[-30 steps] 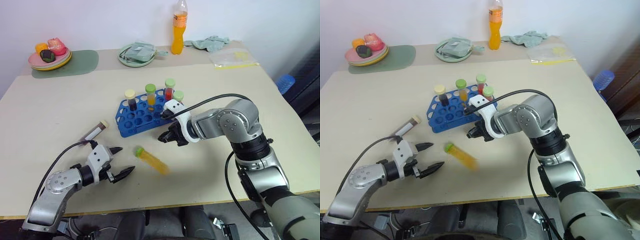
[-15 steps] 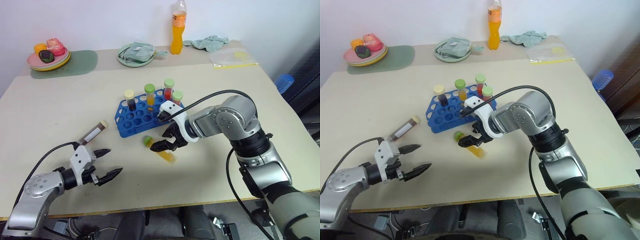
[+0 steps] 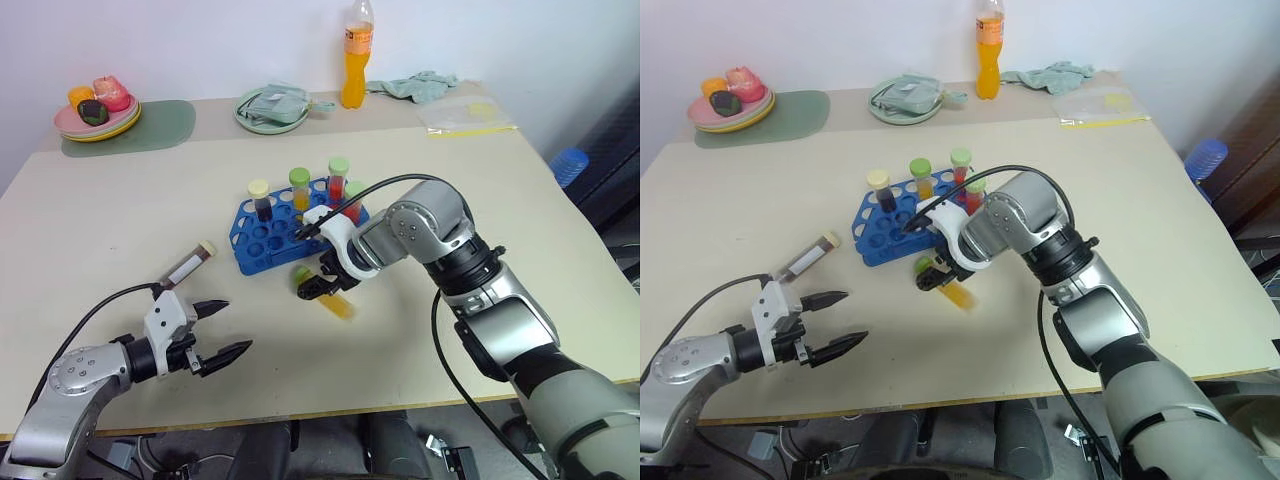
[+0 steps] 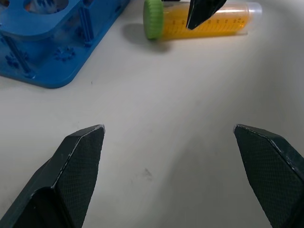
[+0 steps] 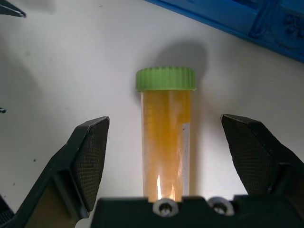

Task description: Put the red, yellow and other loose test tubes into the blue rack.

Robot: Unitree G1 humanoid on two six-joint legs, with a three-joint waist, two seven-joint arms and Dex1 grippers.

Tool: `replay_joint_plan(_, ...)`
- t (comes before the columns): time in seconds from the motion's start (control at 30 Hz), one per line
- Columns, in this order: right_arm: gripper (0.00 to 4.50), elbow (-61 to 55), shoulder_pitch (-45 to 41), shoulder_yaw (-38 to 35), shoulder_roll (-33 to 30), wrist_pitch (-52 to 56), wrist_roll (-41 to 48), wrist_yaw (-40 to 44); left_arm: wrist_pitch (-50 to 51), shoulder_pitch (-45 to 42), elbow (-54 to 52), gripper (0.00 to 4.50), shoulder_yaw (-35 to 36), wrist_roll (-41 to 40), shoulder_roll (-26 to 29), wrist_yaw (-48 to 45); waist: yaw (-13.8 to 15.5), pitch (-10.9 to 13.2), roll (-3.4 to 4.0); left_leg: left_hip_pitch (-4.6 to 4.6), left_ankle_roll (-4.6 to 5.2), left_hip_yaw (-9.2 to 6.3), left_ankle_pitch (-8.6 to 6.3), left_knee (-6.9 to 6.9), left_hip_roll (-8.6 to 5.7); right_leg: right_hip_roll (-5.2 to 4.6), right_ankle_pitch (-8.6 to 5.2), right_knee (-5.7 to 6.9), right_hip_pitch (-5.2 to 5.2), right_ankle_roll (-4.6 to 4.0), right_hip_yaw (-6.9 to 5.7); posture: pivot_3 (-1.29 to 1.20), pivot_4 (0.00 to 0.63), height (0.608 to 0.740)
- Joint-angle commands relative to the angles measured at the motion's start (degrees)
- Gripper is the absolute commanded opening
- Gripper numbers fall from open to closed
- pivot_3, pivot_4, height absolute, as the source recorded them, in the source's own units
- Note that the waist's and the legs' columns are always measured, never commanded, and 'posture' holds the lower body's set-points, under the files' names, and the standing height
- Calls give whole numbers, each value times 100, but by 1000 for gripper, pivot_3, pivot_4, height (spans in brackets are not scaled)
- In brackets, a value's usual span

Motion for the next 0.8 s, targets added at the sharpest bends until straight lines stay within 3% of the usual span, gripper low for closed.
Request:
replay_joint_plan(0.03, 2418, -173, -105, 73, 15, 35, 21, -30, -39, 24, -148, 4500, 29, -55, -33, 23, 0, 0, 0, 0, 0, 0, 0, 0, 0, 0, 0, 0, 0, 0, 0, 0, 150, 740)
replay_joint_plan(0.13, 875, -197, -99, 81, -3, 35, 66, -43, -83, 36, -111, 4500, 8, -26, -63, 28, -1, 0, 0, 0, 0, 0, 0, 0, 0, 0, 0, 0, 0, 0, 0, 0, 150, 740)
replay_joint_plan(0.17, 720, -224, -100, 76, -16, 35, 95, -37, -89, 34, -104, 4500, 2, -19, -75, 30, -1, 0, 0, 0, 0, 0, 0, 0, 0, 0, 0, 0, 0, 0, 0, 0, 150, 740)
replay_joint_plan(0.33, 712, -1635, 230, -182, -339, -383, 22, 366, -72, -4, -106, 4500, 13, -16, -94, 65, 10, 0, 1, -4, 0, -1, 0, 1, -1, 0, 0, -1, -2, 0, 0, 0, 150, 740)
replay_joint_plan(0.5, 712, -3150, 1641, -792, -961, -3597, -850, 1276, 10, 15, -221, 4500, 214, -236, -274, 258, 33, -2, -7, -5, 0, 8, 0, 5, -4, -2, 0, -12, 9, 4, -12, 0, 150, 740)
replay_joint_plan(0.63, 712, -3367, 2622, -1518, -603, -5571, -1007, 1913, 84, -40, -313, 4500, 229, -379, -476, 443, 6, -1, -7, -4, 0, 11, 0, 4, 1, 4, 0, -9, 12, 4, -13, 0, 150, 740)
replay_joint_plan(0.8, 712, -2367, 3172, -1380, 321, -7719, -2268, 1465, 181, -400, -283, 4500, 111, -476, -764, 726, 4, -2, -8, 11, 0, 6, 0, 3, 2, 7, 0, -2, 18, 3, -6, 0, 150, 740)
